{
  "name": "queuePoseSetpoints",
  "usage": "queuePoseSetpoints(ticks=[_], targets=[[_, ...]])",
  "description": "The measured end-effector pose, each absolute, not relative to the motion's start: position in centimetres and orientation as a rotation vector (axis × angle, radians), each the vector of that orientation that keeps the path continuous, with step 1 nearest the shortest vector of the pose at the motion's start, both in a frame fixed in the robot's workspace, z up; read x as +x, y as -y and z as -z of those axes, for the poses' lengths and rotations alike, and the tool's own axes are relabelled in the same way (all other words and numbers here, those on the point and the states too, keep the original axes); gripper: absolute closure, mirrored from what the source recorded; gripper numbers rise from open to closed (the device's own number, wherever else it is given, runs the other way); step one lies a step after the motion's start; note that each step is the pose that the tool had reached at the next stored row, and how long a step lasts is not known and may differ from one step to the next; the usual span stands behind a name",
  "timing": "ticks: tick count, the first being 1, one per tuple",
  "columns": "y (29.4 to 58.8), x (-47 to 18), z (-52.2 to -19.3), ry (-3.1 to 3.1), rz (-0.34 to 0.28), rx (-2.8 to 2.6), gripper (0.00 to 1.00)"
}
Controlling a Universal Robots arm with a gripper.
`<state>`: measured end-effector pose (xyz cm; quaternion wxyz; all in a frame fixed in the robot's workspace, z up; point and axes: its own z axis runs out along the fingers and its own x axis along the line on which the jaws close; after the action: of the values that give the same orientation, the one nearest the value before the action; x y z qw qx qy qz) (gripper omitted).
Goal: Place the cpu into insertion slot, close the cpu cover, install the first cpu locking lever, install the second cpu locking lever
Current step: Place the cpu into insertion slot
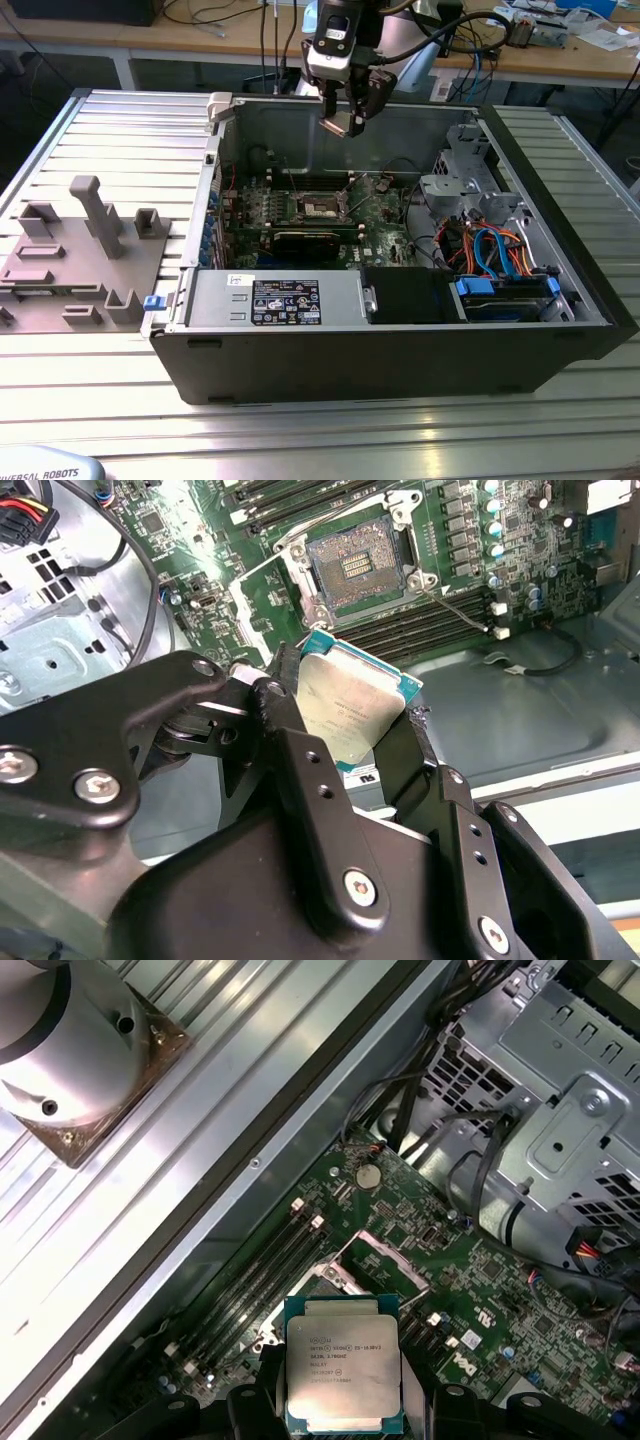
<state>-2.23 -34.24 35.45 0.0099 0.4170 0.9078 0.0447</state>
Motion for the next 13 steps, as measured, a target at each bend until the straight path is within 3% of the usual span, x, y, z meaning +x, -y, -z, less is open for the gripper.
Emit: queuePoseSetpoints(ticks=[13], targets=[[34.23,-2.23,-35.45,-2.822,-0.139,1.327,0.46]])
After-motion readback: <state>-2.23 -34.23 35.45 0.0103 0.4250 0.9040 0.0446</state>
